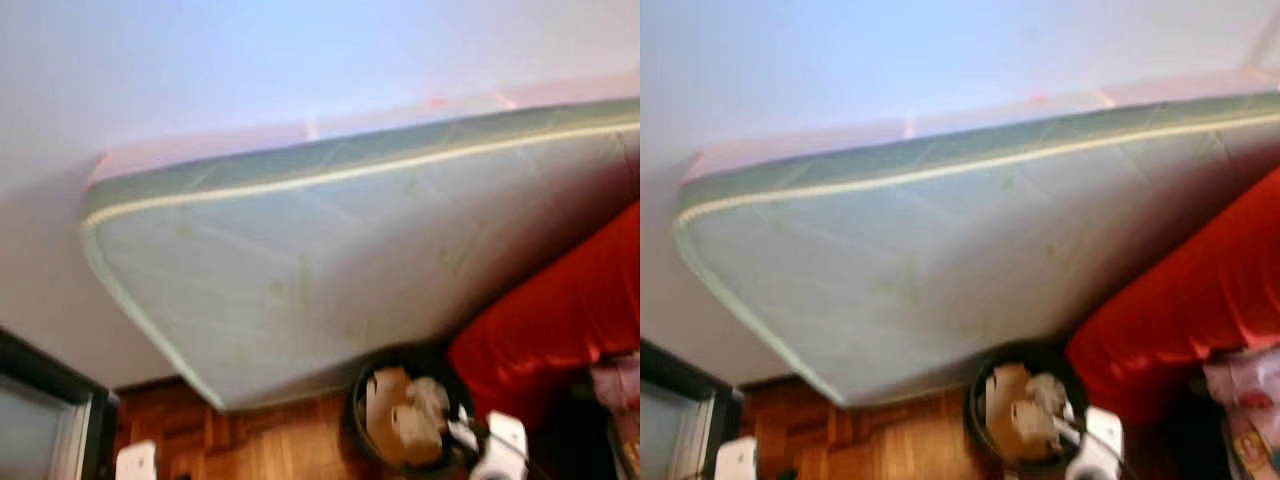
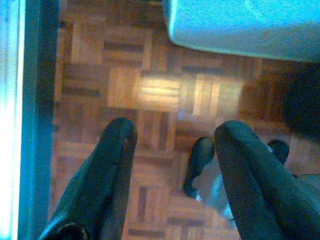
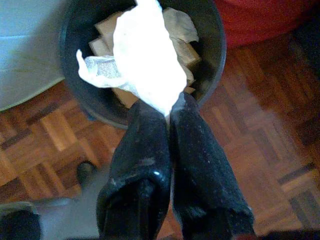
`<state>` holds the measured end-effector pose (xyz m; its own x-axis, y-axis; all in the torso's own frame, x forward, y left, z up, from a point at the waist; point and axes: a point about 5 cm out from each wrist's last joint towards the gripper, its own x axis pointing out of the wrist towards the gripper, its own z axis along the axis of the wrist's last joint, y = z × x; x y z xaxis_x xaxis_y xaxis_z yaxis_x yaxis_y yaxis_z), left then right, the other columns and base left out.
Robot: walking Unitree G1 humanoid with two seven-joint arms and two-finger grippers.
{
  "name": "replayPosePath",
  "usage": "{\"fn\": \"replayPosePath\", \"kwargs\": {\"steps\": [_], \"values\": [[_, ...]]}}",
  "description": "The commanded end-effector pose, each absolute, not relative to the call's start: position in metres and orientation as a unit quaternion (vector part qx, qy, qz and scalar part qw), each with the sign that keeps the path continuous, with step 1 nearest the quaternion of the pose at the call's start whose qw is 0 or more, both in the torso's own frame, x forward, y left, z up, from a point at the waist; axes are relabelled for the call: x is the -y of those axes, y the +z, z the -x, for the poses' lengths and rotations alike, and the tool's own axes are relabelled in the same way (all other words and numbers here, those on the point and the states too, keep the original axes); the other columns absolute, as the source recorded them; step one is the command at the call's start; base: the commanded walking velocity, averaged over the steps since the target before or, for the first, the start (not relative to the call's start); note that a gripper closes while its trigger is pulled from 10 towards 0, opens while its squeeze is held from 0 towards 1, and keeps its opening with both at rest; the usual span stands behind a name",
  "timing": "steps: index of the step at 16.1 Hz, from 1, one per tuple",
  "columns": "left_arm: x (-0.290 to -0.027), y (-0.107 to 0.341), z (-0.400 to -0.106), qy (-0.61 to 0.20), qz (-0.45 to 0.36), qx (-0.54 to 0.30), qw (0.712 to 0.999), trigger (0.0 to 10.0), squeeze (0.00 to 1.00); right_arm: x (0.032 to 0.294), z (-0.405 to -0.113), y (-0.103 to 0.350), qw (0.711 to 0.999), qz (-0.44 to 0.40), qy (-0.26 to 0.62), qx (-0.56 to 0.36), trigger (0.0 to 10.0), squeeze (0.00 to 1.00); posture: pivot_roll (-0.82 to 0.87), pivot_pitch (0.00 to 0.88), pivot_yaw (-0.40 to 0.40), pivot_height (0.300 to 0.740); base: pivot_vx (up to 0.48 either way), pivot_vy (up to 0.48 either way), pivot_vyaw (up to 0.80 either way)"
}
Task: Clean up the room
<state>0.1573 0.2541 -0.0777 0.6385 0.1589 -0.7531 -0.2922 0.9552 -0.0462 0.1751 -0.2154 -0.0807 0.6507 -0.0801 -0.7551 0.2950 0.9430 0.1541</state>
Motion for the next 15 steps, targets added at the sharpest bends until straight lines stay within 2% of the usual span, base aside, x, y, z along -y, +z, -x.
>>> {"fn": "replayPosePath", "kwargs": {"steps": [1, 8, 14, 15], "values": [[-0.255, -0.080, -0.152, 0.132, 0.087, -0.417, 0.895, 10.0, 0.00, 0.217, -0.174, -0.081, 0.898, -0.136, -0.111, -0.403, 10.0, 0.00, 0.11, 0.145, -0.022, 0.740, 0.000, 0.000, 0.00], [-0.254, -0.073, -0.160, 0.129, 0.101, -0.353, 0.921, 10.0, 0.00, 0.223, -0.180, -0.072, 0.924, -0.137, -0.127, -0.334, 10.0, 0.00, 0.11, 0.164, -0.035, 0.740, 0.000, 0.000, 0.00], [-0.254, -0.069, -0.159, 0.137, 0.106, -0.314, 0.934, 10.0, 0.00, 0.229, -0.177, -0.069, 0.933, -0.133, -0.151, -0.299, 10.0, 0.00, 0.15, 0.177, -0.042, 0.740, 0.000, 0.000, 0.00], [-0.254, -0.069, -0.158, 0.135, 0.101, -0.315, 0.934, 10.0, 0.00, 0.228, -0.219, -0.048, 0.946, -0.126, -0.135, -0.265, 10.0, 0.00, 0.15, 0.178, -0.038, 0.740, 0.000, 0.000, 0.00]]}}
